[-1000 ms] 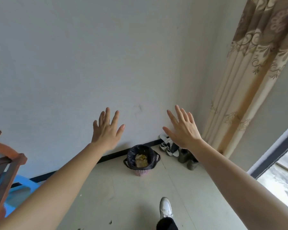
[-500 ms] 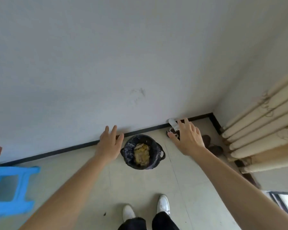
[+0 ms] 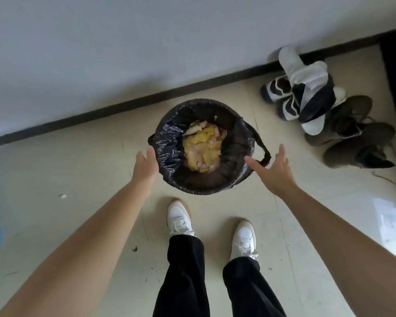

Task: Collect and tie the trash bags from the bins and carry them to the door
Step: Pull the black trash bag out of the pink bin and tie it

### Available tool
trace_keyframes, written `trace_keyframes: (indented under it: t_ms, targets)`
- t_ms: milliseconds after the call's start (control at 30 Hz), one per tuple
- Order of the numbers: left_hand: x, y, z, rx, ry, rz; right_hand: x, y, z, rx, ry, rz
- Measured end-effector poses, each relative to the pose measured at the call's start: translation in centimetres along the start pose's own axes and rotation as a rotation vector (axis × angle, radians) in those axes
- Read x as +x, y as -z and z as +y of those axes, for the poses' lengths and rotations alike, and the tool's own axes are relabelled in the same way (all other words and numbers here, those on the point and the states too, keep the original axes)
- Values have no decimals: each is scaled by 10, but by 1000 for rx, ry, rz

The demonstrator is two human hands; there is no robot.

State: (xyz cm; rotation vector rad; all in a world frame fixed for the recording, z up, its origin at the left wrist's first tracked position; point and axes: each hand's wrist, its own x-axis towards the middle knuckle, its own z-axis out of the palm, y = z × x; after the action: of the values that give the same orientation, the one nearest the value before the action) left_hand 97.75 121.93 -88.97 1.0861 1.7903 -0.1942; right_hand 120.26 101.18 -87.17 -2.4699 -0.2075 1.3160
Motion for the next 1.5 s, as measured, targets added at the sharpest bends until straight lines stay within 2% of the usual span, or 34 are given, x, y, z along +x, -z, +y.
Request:
trace_keyframes:
  t_ms: [67, 133, 167, 267, 367, 433, 467, 500, 567, 600, 633, 700, 800, 867, 933, 1033, 1100, 1167, 1267, 1400, 1500]
  targets:
    - [43, -19, -23, -290, 191, 17, 30, -33, 15, 290, -76, 2]
    - [81, -30, -47, -555, 292, -33, 54, -59, 28, 503, -115, -5]
    - [98, -34, -61, -670, 322, -106, 63, -70, 33, 553, -120, -18]
    - [129, -42, -94, -999, 368, -464, 74, -94, 40, 624, -83, -90]
    - [133, -42, -85, -1066, 284, -620, 72, -101, 40, 701, -74, -93]
    - [122, -34, -63, -1020, 160, -563, 68, -102, 33, 694, -107, -26]
    - [117, -28, -56, -958, 158, -455, 67, -101, 29, 654, -118, 28]
    - [115, -23, -50, -861, 156, -246, 66, -101, 26, 583, -121, 84]
    - [104, -15, -35, -572, -57, 224, 64, -104, 19, 431, -119, 177]
    - [95, -14, -26, -465, -248, 346, 63, -107, 17, 381, -119, 216]
    - [78, -17, -15, -378, -453, 401, 62, -111, 15, 350, -121, 255]
    - [42, -24, -2, -233, -778, 382, 59, -119, 11, 294, -121, 299]
    - [-10, -41, 6, -86, -1098, 233, 53, -128, 7, 238, -126, 358]
    - [-38, -51, 11, -45, -1221, 132, 50, -130, 9, 224, -144, 343]
    - [-55, -54, 18, -57, -1259, 110, 42, -127, 9, 260, -214, 311]
    - [-69, -46, 30, -137, -1244, 156, 22, -107, 0, 410, -288, 429]
    - [-78, -34, 39, -167, -1181, 185, 4, -85, -12, 324, -182, 500]
    - [-91, -19, 49, -207, -1103, 219, -18, -60, -29, 269, 5, 499]
    - [-112, 6, 66, -223, -993, 258, -52, -22, -56, 298, 223, 508]
    - [-137, 39, 81, 23, -740, 216, -86, 33, -85, 194, 297, 442]
    - [-172, 61, 94, -25, -575, 145, -114, 73, -103, 153, 342, 473]
